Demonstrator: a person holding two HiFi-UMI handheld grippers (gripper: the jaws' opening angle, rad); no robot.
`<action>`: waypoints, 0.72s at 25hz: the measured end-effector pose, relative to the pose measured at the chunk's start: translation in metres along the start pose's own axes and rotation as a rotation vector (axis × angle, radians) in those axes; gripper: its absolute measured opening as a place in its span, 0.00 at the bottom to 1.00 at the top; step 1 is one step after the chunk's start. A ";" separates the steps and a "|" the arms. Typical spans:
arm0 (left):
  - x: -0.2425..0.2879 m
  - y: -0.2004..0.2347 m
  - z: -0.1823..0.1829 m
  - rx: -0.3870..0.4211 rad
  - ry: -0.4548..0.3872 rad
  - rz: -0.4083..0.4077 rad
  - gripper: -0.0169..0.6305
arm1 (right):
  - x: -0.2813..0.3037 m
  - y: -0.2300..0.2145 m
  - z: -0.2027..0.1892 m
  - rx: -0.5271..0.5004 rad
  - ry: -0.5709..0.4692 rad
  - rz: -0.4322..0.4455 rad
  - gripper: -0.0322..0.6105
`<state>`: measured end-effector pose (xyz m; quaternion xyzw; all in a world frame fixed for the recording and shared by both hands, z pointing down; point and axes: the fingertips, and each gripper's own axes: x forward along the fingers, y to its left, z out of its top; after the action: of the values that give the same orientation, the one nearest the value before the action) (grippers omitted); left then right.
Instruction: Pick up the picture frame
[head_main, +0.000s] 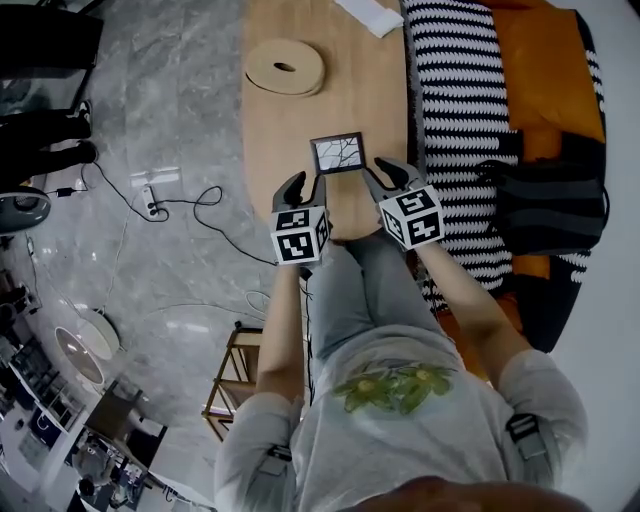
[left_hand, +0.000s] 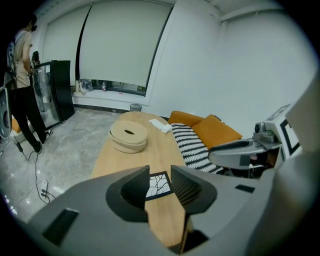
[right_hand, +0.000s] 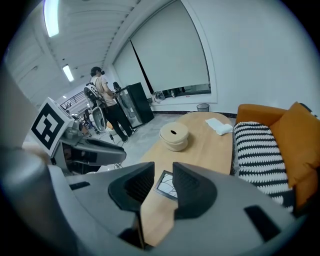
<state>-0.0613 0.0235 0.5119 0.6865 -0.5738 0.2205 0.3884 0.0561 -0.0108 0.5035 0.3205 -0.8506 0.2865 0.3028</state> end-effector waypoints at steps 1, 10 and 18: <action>0.003 0.001 -0.001 0.002 0.002 -0.002 0.22 | 0.003 -0.002 -0.002 0.002 0.002 0.001 0.21; 0.028 0.016 -0.028 -0.019 0.017 0.006 0.23 | 0.035 -0.004 -0.026 0.022 0.031 0.007 0.21; 0.055 0.030 -0.042 -0.030 0.026 0.021 0.23 | 0.061 -0.016 -0.039 0.012 0.036 -0.021 0.21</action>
<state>-0.0704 0.0209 0.5866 0.6714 -0.5792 0.2248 0.4039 0.0433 -0.0177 0.5763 0.3258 -0.8399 0.2941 0.3192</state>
